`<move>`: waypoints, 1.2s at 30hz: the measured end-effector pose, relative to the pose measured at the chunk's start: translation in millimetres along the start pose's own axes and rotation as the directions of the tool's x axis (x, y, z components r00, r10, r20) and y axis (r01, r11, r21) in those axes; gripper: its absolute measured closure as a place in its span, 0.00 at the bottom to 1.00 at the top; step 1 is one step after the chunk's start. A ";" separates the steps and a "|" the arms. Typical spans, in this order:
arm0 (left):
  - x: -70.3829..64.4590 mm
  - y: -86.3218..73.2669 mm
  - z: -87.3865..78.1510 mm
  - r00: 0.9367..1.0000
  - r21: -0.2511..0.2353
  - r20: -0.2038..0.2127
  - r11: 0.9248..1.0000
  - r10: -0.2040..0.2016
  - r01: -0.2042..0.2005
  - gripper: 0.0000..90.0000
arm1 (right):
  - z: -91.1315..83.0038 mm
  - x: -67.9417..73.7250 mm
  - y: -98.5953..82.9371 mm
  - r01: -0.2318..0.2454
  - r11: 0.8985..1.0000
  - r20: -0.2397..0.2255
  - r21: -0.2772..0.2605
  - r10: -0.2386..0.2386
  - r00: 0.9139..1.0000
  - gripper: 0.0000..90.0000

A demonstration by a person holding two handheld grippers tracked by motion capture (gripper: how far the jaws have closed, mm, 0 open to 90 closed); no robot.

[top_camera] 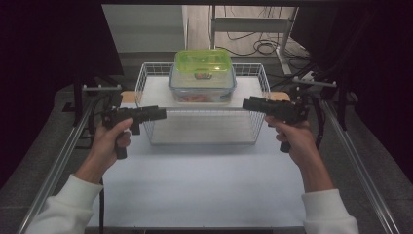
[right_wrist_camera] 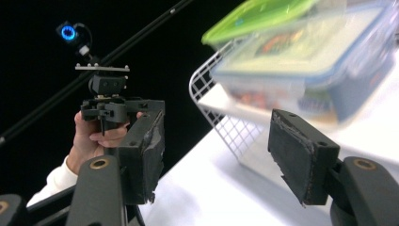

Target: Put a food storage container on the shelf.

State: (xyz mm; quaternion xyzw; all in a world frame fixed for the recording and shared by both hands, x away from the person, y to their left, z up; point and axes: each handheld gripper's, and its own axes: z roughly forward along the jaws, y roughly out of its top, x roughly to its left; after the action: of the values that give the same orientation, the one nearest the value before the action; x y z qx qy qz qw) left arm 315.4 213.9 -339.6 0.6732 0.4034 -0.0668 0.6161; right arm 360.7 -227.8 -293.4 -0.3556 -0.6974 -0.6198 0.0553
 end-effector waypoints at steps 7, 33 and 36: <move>1.2 -56.4 -7.3 0.999 0.015 -0.032 0.999 0.042 -0.042 0.25 | -8.1 -3.4 -57.8 0.018 0.999 0.023 0.031 -0.019 1.000 0.40; 33.0 -161.1 16.8 0.970 0.252 -0.212 0.966 0.122 -0.066 0.26 | 5.9 -33.9 -179.6 0.089 0.960 0.169 0.267 -0.138 0.976 0.33; 33.7 -160.8 15.4 0.969 0.247 -0.217 0.967 0.122 -0.066 0.26 | 4.6 -34.3 -179.3 0.086 0.962 0.168 0.259 -0.133 0.977 0.33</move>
State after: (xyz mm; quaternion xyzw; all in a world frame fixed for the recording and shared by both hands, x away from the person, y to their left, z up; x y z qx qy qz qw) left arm 243.5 202.3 -487.7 0.7639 0.4284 -0.0069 0.4825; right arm 286.5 -234.5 -460.2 -0.3623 -0.7907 -0.4935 0.0006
